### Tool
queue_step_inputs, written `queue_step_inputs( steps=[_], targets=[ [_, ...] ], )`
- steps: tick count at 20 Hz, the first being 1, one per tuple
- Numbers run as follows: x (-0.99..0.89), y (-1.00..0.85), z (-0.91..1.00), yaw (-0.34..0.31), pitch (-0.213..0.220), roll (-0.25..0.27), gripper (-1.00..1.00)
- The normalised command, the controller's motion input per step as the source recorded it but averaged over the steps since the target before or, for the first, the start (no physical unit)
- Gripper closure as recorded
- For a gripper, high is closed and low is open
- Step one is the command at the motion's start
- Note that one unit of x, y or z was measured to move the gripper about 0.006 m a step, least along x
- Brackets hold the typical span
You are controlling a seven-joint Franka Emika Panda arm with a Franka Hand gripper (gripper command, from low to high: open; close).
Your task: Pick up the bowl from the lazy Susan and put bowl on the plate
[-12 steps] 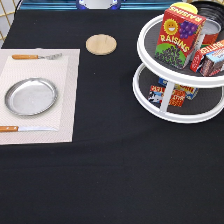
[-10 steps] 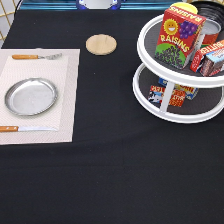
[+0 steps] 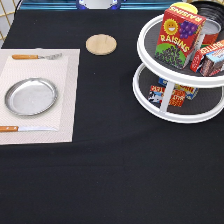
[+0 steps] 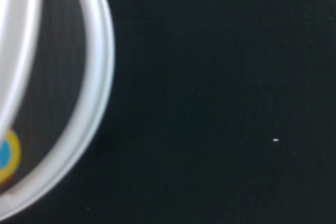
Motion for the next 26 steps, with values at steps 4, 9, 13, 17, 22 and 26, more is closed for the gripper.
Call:
queue_step_inputs(
  steps=[4,9,13,17,22,26],
  targets=[
    [0.58,0.29,0.24,0.000,0.017,0.146,-1.00],
    [0.71,0.55,0.16,0.000,0.013,0.032,-1.00],
    [0.79,0.63,0.13,0.000,0.042,0.000,-1.00],
    [0.67,0.52,0.08,0.000,0.028,0.030,-1.00],
    [0.57,0.25,0.01,-0.004,0.056,0.138,-1.00],
    [0.26,-0.03,-0.15,-0.030,0.016,0.253,-1.00]
  ],
)
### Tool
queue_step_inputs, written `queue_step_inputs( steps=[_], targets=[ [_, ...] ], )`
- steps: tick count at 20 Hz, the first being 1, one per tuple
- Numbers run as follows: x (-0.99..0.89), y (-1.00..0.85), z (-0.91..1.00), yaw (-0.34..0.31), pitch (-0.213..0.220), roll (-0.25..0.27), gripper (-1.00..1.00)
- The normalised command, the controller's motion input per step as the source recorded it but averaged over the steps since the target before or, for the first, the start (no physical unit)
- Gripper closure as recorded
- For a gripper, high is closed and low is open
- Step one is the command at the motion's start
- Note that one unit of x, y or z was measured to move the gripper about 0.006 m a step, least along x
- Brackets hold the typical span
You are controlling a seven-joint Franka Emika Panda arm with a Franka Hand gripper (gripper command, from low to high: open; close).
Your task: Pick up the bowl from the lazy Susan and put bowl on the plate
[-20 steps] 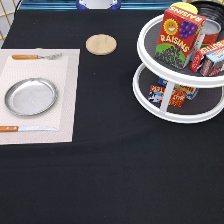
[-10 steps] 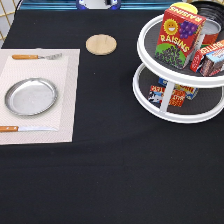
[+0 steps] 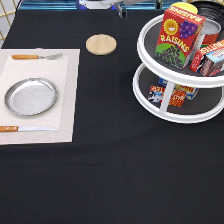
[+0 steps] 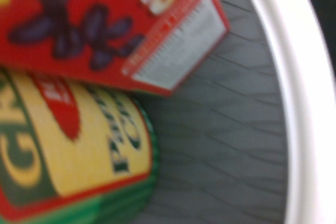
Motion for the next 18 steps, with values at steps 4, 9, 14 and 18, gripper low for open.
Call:
queue_step_inputs(
  steps=[4,9,14,18],
  targets=[
    [0.10,-0.12,-0.23,-0.023,0.000,0.277,-1.00],
    [0.02,-0.14,-0.31,-0.015,0.000,0.251,-1.00],
    [0.05,-0.08,-0.36,-0.020,0.000,0.197,-1.00],
    [0.04,-0.03,-0.35,-0.008,0.000,0.184,-1.00]
  ],
)
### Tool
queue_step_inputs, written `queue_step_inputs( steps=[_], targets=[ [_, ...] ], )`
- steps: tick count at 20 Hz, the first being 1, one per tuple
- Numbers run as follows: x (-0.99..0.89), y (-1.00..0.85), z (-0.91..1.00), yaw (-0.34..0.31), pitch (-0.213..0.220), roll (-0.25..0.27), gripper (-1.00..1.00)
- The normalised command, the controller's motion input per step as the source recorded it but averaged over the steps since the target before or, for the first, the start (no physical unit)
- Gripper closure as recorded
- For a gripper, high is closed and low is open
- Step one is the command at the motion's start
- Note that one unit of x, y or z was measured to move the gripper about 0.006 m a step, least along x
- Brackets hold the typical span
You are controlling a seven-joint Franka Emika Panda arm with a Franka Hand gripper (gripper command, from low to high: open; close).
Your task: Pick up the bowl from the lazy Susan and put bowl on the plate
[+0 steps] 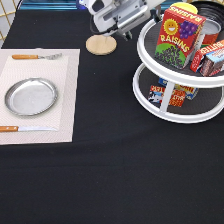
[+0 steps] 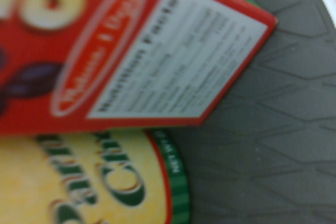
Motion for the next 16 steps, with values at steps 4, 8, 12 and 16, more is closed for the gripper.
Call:
queue_step_inputs(
  steps=[4,8,12,16],
  targets=[
    [-0.08,-0.09,-0.28,-0.001,0.000,0.199,-1.00],
    [-0.11,-0.12,-0.18,-0.001,-0.004,0.162,-1.00],
    [0.00,-0.16,-0.26,-0.006,-0.032,0.142,-1.00],
    [0.00,-0.06,-0.26,0.000,-0.038,0.098,-1.00]
  ],
)
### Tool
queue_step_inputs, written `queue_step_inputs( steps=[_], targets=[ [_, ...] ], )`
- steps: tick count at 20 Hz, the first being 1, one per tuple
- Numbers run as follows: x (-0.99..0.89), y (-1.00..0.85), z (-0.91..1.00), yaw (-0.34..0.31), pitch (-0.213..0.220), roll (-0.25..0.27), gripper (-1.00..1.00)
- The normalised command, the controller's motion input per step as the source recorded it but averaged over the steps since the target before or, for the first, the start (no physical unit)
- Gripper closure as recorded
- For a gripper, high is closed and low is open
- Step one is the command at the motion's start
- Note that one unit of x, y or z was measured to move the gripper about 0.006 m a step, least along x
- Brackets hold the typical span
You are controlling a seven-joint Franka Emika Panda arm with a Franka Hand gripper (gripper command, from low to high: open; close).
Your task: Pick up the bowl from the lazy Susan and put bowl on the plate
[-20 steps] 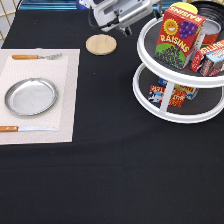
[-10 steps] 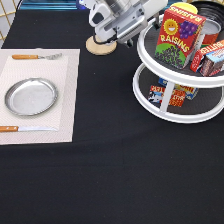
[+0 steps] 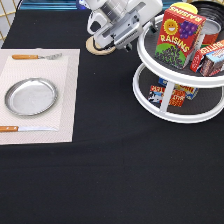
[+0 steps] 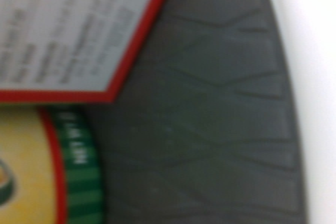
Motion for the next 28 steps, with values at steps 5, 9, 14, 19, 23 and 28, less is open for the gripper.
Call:
queue_step_inputs(
  steps=[5,9,14,19,23,28],
  targets=[
    [0.14,0.00,-0.06,0.000,-0.007,0.036,-1.00],
    [0.42,-0.04,0.00,0.000,-0.007,0.018,-1.00],
    [0.66,-0.14,0.00,0.000,-0.022,0.006,-1.00],
    [0.73,-0.20,0.00,0.000,-0.023,0.008,-1.00],
    [0.74,-0.18,0.04,0.010,-0.020,0.010,-1.00],
    [0.64,-0.13,0.09,0.043,0.000,0.030,-1.00]
  ],
)
